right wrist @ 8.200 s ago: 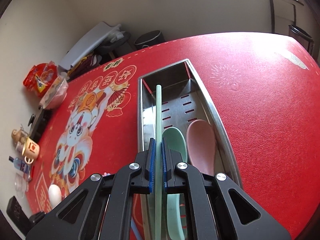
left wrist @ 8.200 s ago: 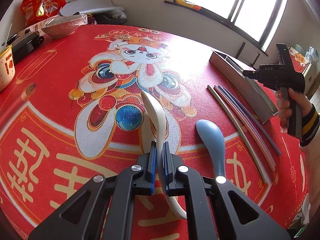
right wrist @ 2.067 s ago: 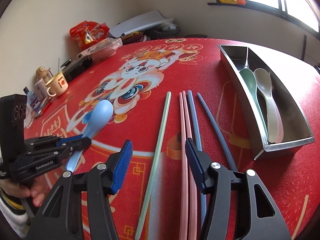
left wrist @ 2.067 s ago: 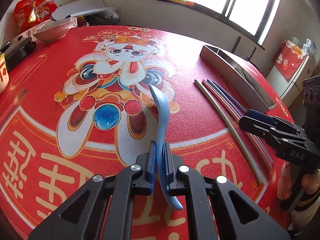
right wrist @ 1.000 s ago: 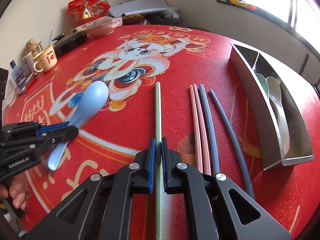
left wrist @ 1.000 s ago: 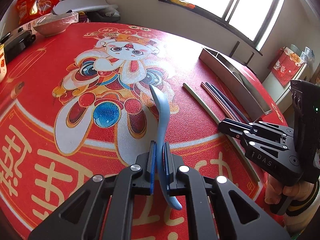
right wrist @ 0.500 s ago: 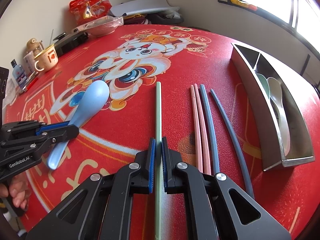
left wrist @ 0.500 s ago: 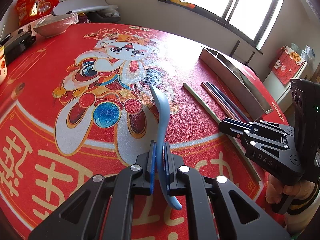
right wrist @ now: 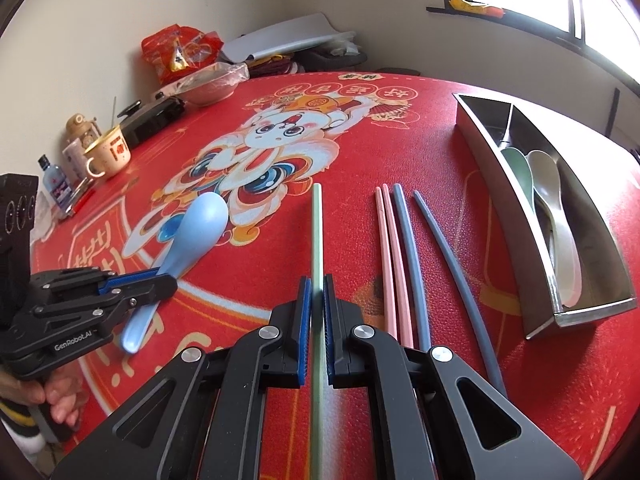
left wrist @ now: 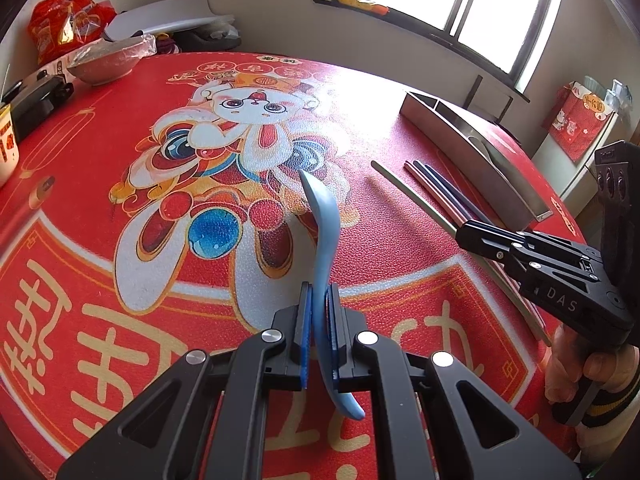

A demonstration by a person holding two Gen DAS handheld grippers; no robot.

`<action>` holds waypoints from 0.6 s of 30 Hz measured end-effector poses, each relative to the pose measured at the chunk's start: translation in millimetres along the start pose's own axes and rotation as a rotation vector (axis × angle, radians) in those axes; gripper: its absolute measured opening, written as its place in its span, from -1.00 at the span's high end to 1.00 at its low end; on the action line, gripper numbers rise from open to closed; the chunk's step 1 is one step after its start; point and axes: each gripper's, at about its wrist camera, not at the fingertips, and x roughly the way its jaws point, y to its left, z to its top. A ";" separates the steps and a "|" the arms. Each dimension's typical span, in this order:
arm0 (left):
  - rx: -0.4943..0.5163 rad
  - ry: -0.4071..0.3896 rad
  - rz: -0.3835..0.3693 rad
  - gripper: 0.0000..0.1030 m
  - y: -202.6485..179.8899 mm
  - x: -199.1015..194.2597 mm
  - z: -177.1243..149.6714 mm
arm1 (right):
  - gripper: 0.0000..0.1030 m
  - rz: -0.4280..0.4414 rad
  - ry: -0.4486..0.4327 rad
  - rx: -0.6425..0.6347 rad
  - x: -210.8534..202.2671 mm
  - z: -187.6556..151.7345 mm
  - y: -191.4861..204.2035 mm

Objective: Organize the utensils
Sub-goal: 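Carry the light green chopstick into the steel tray and open the right tool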

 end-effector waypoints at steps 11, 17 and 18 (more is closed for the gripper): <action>-0.020 -0.009 0.012 0.87 4.4 -1.4 -0.2 | 0.89 0.050 -0.086 0.075 -20.2 0.9 -15.3; -0.021 -0.008 0.010 0.86 4.4 -1.0 -0.3 | 0.89 0.089 -0.139 0.182 -44.7 23.2 -45.9; -0.022 -0.008 0.009 0.86 4.5 -1.0 -0.4 | 0.89 0.082 -0.149 0.189 -48.7 29.5 -51.9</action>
